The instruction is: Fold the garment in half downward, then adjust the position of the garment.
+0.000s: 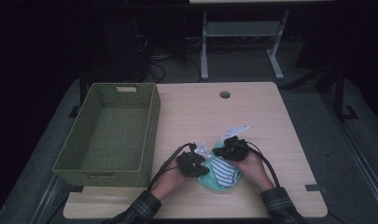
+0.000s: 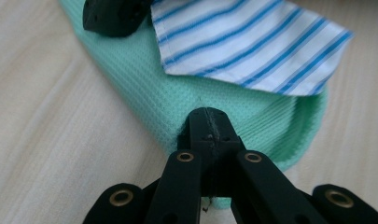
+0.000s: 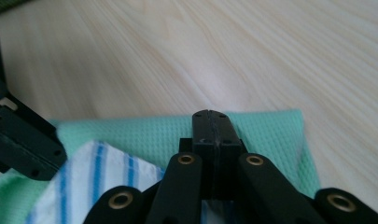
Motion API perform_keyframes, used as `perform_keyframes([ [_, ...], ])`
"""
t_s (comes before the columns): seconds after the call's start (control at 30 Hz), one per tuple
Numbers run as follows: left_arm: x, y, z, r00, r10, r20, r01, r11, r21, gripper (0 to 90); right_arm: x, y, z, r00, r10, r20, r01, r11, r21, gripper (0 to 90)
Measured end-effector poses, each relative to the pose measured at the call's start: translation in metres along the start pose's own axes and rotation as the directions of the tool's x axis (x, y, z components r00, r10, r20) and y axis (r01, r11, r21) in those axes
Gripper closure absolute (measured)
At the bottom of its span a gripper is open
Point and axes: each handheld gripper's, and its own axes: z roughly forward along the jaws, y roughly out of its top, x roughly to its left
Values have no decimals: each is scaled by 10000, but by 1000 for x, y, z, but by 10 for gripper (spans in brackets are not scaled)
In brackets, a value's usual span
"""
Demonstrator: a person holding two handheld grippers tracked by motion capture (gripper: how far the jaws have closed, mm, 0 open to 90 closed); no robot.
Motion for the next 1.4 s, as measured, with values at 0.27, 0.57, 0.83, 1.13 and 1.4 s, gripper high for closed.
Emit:
perform_keyframes([
  [0.27,3,0,-12,9999,-148,-87,145,9994,-307,896,-1,-1,-13,9998,4,188,1,9997,-256,898],
  [0.57,-9,-12,-25,9984,-349,447,372,9979,-527,895,-29,-13,-36,9954,554,780,-511,9971,-569,899],
  [0.83,-12,-15,-11,9999,-112,-21,112,9998,178,895,-36,-16,-22,9949,566,832,-558,9984,-111,898],
  [1.13,8,-15,-9,9974,-390,-606,415,9983,403,896,-38,-24,-26,9946,554,878,-580,9980,269,899],
  [1.4,30,-4,-5,9921,-727,-1023,763,9966,319,896,-37,-34,-37,9932,557,1027,-601,9973,411,899],
])
